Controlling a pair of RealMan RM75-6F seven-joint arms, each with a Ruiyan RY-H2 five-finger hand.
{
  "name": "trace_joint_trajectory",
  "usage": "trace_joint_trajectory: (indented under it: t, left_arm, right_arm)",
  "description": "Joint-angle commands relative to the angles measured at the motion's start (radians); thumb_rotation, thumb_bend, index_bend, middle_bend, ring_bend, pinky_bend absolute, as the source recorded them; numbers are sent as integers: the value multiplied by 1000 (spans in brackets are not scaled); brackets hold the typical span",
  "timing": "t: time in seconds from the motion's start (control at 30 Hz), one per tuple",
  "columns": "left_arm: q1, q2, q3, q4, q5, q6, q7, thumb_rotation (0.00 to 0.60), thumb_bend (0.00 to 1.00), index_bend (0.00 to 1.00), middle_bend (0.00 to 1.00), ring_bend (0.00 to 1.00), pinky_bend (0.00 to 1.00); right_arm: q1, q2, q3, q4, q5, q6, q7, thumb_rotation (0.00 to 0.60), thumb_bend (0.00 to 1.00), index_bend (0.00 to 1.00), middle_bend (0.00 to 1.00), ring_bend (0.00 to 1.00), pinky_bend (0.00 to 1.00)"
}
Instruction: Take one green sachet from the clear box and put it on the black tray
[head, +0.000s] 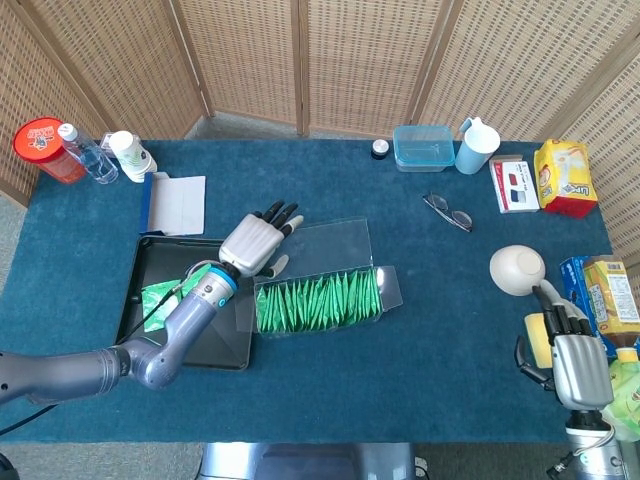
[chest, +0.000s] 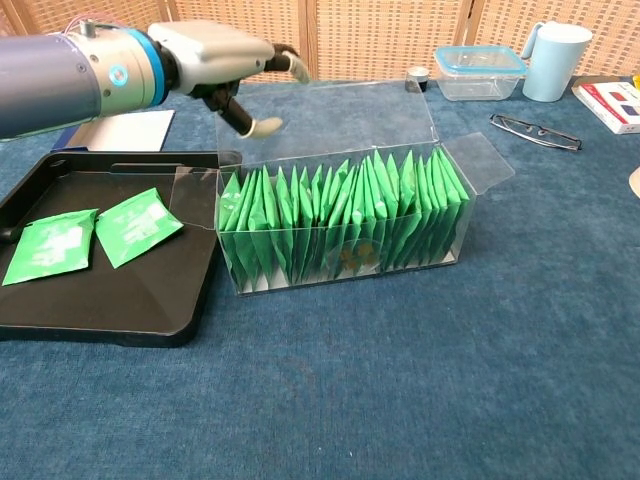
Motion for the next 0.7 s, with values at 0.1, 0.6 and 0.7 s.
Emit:
trace_joint_trajectory:
  t: [0.1,0.6,0.7]
  left_arm:
    - [17,50,-16,-57,87,57,-37,379,439,93,22,2,342]
    - [32,235,13,-261,427,37,-189,600,439,289,24,0,298]
    - [14,228,11,-245,412,-11,-194,600,439,323,25,0,297]
  right_arm:
    - [-6,3,0,-1,1,8,3,247,583,0,90,166,188]
    - [-10,-3,2,14,1,10,27,247,583,0,90,166,188]
    - [-14,-3,3,21,3,14,36,249,583,0,90,166,189]
